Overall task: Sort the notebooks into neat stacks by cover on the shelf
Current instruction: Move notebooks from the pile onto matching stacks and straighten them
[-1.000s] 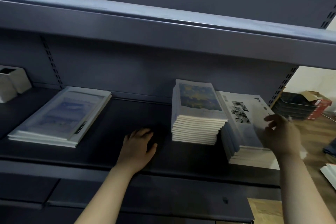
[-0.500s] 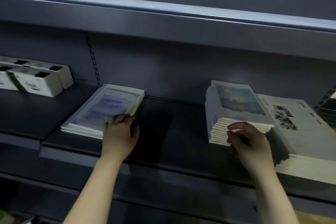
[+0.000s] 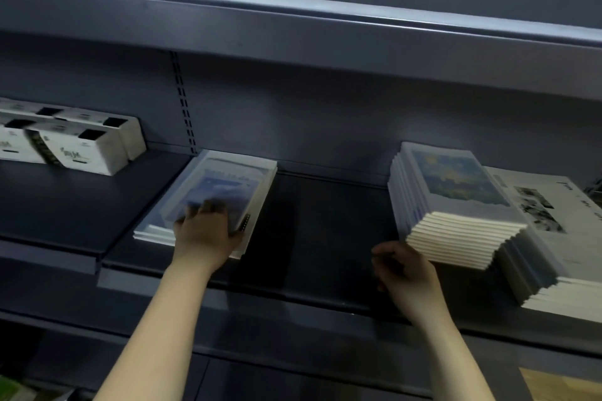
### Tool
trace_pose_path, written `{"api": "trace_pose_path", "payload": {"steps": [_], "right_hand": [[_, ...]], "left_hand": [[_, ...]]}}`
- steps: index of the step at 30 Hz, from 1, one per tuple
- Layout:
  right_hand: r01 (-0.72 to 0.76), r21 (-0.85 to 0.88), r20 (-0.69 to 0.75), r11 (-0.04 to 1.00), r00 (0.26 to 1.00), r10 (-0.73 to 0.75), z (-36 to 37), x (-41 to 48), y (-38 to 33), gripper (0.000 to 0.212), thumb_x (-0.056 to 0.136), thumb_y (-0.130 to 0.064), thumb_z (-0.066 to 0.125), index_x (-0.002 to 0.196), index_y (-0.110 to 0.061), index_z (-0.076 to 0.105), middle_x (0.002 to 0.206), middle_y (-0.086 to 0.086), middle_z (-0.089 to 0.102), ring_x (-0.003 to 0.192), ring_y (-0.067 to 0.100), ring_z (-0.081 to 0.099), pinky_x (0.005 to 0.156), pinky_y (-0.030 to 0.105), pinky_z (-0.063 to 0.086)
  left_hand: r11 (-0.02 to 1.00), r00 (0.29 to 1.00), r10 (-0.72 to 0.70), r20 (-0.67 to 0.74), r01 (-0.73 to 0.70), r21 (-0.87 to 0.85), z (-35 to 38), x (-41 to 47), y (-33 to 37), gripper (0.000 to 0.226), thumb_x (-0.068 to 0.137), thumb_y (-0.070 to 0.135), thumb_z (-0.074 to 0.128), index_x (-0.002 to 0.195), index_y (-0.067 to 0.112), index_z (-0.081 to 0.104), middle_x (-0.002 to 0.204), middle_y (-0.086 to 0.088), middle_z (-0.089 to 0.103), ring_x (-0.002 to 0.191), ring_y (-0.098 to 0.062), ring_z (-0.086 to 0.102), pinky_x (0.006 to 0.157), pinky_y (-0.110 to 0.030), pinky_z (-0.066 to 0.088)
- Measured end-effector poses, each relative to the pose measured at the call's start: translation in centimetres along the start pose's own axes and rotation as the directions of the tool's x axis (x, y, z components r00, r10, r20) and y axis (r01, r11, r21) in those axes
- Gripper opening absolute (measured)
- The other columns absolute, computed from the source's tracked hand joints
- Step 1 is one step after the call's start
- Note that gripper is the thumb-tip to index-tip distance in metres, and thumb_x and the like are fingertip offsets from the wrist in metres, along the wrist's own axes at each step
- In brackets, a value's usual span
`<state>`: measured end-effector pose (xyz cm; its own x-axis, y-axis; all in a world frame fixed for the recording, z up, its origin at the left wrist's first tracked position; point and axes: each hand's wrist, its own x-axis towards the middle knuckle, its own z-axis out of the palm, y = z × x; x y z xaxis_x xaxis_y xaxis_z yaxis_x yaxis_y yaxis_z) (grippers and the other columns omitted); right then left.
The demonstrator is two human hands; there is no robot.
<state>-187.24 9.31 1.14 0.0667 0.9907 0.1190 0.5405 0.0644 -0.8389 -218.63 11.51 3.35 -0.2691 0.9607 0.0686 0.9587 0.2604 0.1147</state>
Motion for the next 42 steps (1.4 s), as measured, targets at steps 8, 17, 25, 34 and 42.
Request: {"api": "trace_pose_path", "payload": {"steps": [8,17,25,34,42], "right_hand": [[-0.004,-0.089,0.000,0.996,1.000,0.004,0.6,-0.6,0.2,0.019,0.086,-0.016,0.065,0.083,-0.034,0.065,0.072,-0.007,0.068,0.053,0.003,0.062,0.053,0.017,0.044],[-0.033,0.000,0.042,0.999,0.999,0.033,1.2,-0.2,-0.2,0.018,0.087,-0.016,0.065,0.082,-0.033,0.068,0.070,-0.006,0.069,0.059,0.004,0.066,0.061,0.025,0.054],[-0.211,0.471,0.279,0.857,0.957,0.082,2.7,0.8,-3.7,0.023,0.096,-0.039,0.049,0.106,-0.024,0.064,0.103,0.008,0.072,0.083,0.019,0.073,0.067,0.033,0.059],[-0.312,0.860,0.333,0.404,0.943,0.020,0.7,1.9,-4.5,0.027,0.087,-0.021,0.061,0.109,-0.006,0.065,0.102,0.017,0.071,0.090,0.027,0.070,0.071,0.035,0.058],[-0.068,0.653,0.160,0.754,0.986,-0.049,-1.7,2.7,-3.7,0.031,0.095,-0.018,0.055,0.125,-0.025,0.053,0.118,0.004,0.068,0.104,0.020,0.068,0.079,0.037,0.057]], "left_hand": [[0.998,0.989,0.047,-0.141,-0.040,0.051,-0.3,-1.1,1.1,0.020,0.088,0.009,0.054,0.107,0.012,0.059,0.101,-0.007,0.065,0.092,-0.025,0.063,0.070,-0.029,0.048],[0.934,0.798,0.120,-0.590,-0.292,-0.204,-1.7,-3.7,2.7,0.019,0.062,-0.001,0.077,0.076,0.010,0.070,0.065,-0.009,0.065,0.045,-0.031,0.059,0.043,-0.030,0.047],[0.740,0.495,0.275,-0.824,-0.656,-0.147,-1.9,-6.0,10.0,0.011,0.076,0.011,0.068,0.082,0.016,0.076,0.081,0.001,0.072,0.067,-0.020,0.068,0.053,-0.030,0.054],[0.549,0.348,0.454,-0.820,-0.834,-0.049,0.3,-7.8,13.2,0.009,0.088,0.016,0.068,0.088,0.012,0.076,0.090,-0.001,0.073,0.079,-0.015,0.068,0.066,-0.032,0.055],[0.574,0.568,0.595,-0.569,-0.795,-0.194,0.7,-7.2,12.5,0.046,0.082,0.055,0.061,0.114,0.023,0.067,0.126,0.003,0.060,0.115,-0.016,0.056,0.089,-0.037,0.049]]}}
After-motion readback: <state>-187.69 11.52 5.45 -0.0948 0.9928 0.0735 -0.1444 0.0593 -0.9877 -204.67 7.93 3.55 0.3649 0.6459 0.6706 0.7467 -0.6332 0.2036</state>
